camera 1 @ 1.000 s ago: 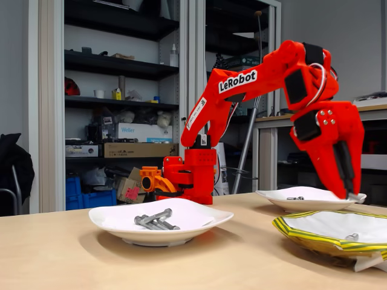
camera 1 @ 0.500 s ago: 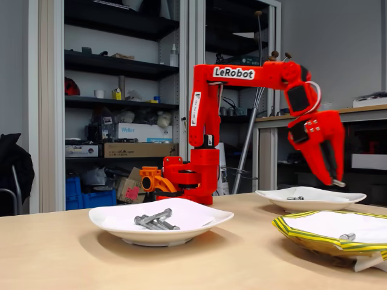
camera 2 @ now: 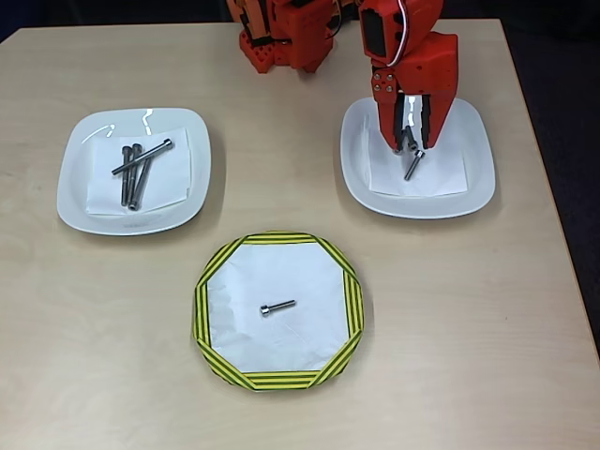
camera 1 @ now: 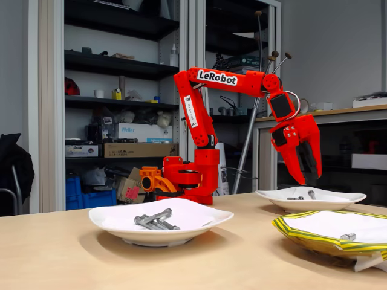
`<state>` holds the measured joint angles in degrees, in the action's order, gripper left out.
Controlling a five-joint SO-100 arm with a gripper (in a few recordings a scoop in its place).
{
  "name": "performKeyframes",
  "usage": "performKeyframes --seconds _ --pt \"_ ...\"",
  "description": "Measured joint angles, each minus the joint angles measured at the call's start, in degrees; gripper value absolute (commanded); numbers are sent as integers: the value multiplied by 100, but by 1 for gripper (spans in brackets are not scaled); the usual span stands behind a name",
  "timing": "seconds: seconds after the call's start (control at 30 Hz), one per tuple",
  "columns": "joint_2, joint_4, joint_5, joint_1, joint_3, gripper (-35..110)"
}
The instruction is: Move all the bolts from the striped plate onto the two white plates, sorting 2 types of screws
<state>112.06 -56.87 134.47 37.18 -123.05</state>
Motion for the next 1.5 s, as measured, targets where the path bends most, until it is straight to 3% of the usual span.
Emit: performKeyframes --seconds 0.23,0.53,0.7,0.9,1.0,1.2,1.5 --pt "-387 281 -1521 -1037 624 13" --pt "-2312 1143 -3771 -2681 2391 13" --pt "-3243 2153 -5309 -3120 2848 10" --pt "-3841 2540 -6407 -3322 3129 15" --pt "-3955 2479 -5897 -3410 3357 15" --pt "-4210 817 -3085 -3357 4254 16" --pt "-4939 18 -1978 -3437 5458 14"
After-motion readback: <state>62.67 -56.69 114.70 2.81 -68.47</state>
